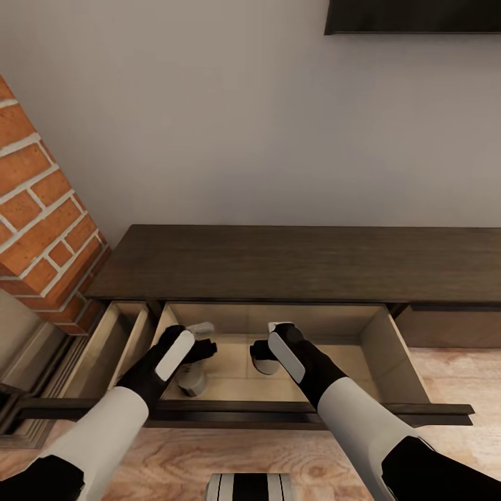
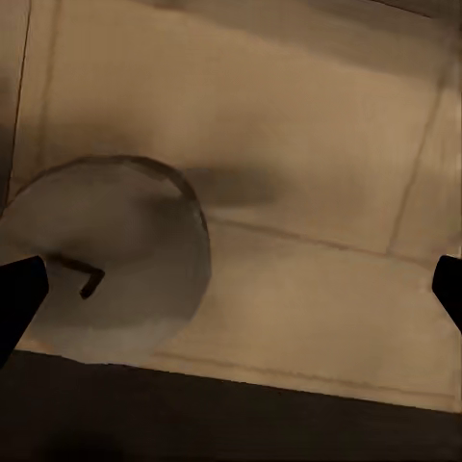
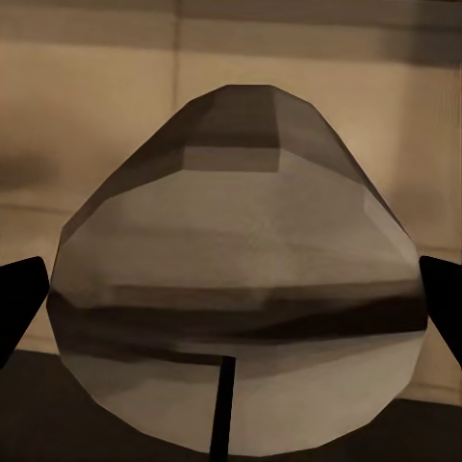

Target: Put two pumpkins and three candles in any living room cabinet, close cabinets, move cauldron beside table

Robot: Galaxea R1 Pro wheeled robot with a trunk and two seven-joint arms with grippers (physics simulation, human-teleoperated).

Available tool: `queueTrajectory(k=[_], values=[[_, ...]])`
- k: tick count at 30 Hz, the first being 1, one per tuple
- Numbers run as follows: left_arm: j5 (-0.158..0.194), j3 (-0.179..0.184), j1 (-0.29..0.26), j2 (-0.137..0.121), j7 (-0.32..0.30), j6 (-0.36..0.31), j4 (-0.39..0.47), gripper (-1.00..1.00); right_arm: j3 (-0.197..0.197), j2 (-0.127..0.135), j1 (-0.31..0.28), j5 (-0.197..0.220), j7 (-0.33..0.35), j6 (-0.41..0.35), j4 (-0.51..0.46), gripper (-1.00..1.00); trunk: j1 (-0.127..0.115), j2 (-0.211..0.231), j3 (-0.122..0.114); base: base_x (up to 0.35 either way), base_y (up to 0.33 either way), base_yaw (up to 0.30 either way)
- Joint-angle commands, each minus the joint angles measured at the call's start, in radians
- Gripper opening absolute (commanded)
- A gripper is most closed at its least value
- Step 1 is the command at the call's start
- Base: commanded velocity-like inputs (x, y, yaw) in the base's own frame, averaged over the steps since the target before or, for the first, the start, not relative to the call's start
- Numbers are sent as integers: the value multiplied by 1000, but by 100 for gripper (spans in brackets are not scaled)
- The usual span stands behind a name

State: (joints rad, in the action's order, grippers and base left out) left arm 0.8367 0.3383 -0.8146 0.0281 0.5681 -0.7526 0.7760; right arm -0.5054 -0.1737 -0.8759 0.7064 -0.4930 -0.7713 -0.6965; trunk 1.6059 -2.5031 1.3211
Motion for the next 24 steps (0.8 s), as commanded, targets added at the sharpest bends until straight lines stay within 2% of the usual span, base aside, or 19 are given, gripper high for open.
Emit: queueTrajectory(k=[1,3,4,6,8,9,11,13,14,15,16,17,19,20,23,24], values=[[1,0,2,-8,0,-42,50,100,0,0,0,1,-1,-2,0,-100,0,0,0,0,0,0],[5,-1,4,-26,0,-81,111,100,0,0,-1,1,-2,-4,-1,-100,0,0,0,0,0,0],[25,-3,4,-39,0,-114,169,100,-1,1,-1,1,-4,-5,-1,-100,0,0,0,0,0,0],[85,-5,5,-66,-1,-175,234,100,-1,2,-1,1,-6,-7,-1,-100,0,0,0,0,0,0],[173,-6,4,-91,0,-232,309,100,-1,2,-1,1,-6,-9,-1,-100,0,0,0,0,0,0],[205,-6,4,-121,0,-245,345,100,-1,2,-1,1,-6,-9,-1,-100,0,0,0,0,0,0],[243,-6,3,-154,0,-255,390,100,-1,1,-2,1,-6,-9,-1,-100,0,0,0,0,0,0],[325,-9,3,-189,0,-260,426,100,-1,1,-2,1,-6,-9,-1,-100,0,0,0,0,0,0],[402,-10,3,-219,0,-261,440,100,-1,0,-2,1,-6,-9,0,-100,0,0,0,0,0,0],[458,-11,2,-237,-1,-261,449,100,-1,0,-1,1,-7,-9,2,-100,0,0,0,0,0,0],[542,-12,0,-258,0,-260,467,100,-1,0,-1,0,-10,-9,4,-100,0,0,0,0,0,0],[592,-12,-1,-272,0,-259,482,100,-1,0,-1,0,-13,-9,8,-100,0,0,0,0,0,0],[668,-13,-4,-300,0,-259,515,100,-1,0,-1,-1,-18,-8,22,-100,0,0,0,0,0,0],[722,-13,-5,-314,0,-259,552,100,-2,-1,0,0,-20,-8,30,-100,0,0,0,0,0,0],[789,-14,-6,-318,-1,-256,581,100,-1,-1,0,1,-18,-7,33,-100,0,0,0,0,0,0],[802,-15,-5,-318,-1,-255,584,100,-1,-1,0,1,-17,-7,34,-100,0,0,0,0,0,0]])
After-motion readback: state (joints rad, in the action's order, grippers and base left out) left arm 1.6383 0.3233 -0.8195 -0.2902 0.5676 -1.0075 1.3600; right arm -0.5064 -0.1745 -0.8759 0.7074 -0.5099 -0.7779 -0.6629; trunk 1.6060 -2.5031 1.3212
